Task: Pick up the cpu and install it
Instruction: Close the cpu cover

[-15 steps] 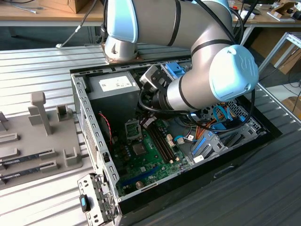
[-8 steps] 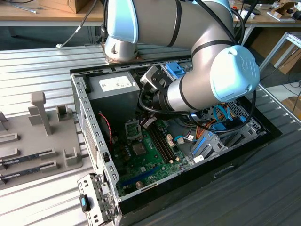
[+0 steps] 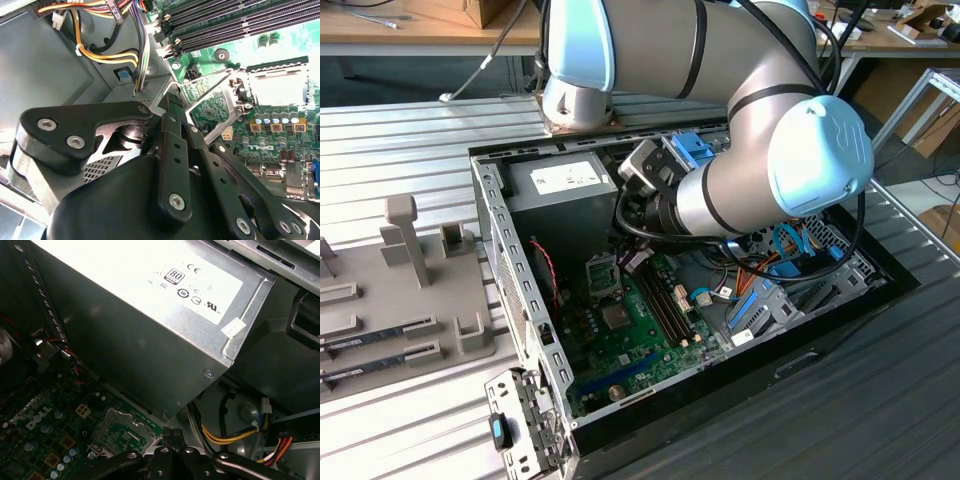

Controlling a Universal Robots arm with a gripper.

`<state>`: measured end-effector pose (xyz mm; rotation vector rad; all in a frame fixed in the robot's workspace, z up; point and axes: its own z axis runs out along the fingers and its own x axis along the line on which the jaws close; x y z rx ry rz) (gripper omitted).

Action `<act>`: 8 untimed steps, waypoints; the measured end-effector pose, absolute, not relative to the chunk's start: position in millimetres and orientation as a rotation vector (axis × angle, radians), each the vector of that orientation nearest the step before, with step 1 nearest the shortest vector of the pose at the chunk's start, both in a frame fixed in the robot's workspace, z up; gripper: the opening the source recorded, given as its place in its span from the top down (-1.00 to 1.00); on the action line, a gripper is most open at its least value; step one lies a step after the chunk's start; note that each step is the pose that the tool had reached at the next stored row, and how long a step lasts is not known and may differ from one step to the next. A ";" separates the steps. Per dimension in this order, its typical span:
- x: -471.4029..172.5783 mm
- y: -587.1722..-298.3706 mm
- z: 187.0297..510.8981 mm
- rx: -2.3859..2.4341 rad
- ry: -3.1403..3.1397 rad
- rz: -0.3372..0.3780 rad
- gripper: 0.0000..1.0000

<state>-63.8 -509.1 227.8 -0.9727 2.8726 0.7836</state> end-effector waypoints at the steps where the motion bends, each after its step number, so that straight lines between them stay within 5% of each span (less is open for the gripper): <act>1: -63.8 -509.2 228.0 -0.973 2.873 0.784 0.79; 8: -63.8 -510.6 230.6 -0.973 2.873 0.784 0.79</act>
